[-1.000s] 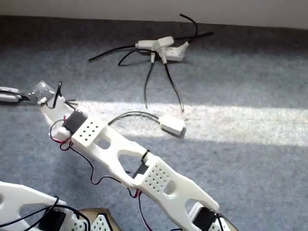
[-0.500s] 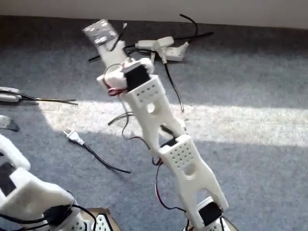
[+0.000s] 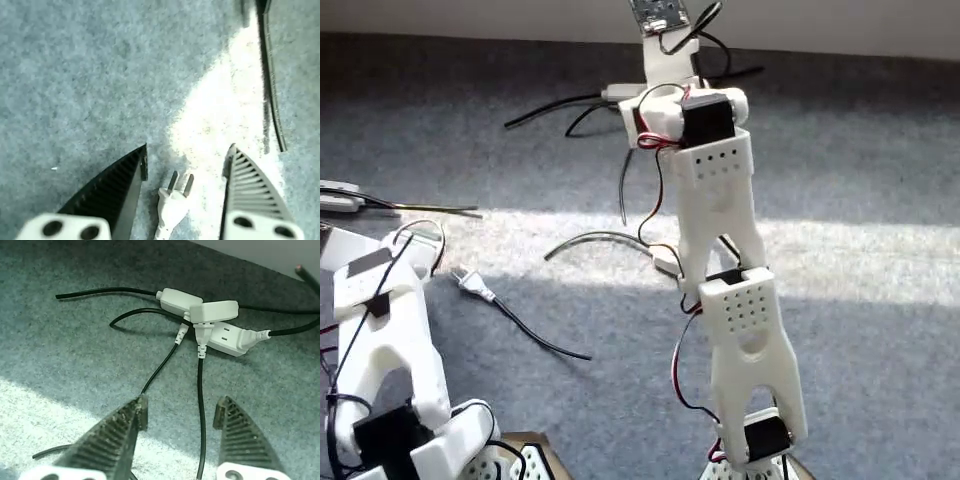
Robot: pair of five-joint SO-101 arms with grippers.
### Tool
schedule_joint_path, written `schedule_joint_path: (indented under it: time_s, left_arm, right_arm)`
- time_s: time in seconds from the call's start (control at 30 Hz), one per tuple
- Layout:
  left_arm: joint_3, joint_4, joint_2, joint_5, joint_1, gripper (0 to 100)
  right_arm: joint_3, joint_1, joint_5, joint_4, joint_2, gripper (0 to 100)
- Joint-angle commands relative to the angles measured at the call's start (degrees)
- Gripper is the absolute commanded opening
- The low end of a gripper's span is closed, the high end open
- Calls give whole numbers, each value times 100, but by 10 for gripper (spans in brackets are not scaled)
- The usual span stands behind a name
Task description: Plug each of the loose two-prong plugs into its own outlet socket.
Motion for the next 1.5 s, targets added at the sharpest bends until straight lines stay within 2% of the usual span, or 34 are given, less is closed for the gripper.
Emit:
schedule_joint_path:
  time_s: [0.0,0.17,0.4,0.53,0.77,0.97,1.07,1.17,1.3,1.47]
  left_arm:
    - [171,-308,-198,79,655,257]
    - [189,-255,-242,79,1138,259]
    - [-400,1222,-242,44,1191,260]
    - [-778,1899,-207,-475,1174,260]
    - [-391,1415,-189,-510,1165,256]
    - [-330,1380,-110,-536,901,259]
    - [-497,1363,400,-835,822,259]
    - [-1077,1521,1270,-879,831,259]
    - [-2009,2330,2246,-870,831,259]
    - [-2501,2708,2624,-466,840,259]
  right_arm:
    - [-435,84,44,251,-215,215]
    - [-435,75,44,251,-4,215]
    - [-470,66,-176,242,75,215]
    - [-488,66,-334,233,40,215]
    - [-444,66,-352,233,84,215]
    - [-444,75,-352,233,84,215]
    - [-444,75,-352,233,92,215]
    - [-444,75,-352,224,92,215]
    - [-444,75,-352,224,92,215]
    - [-444,75,-352,224,92,215]
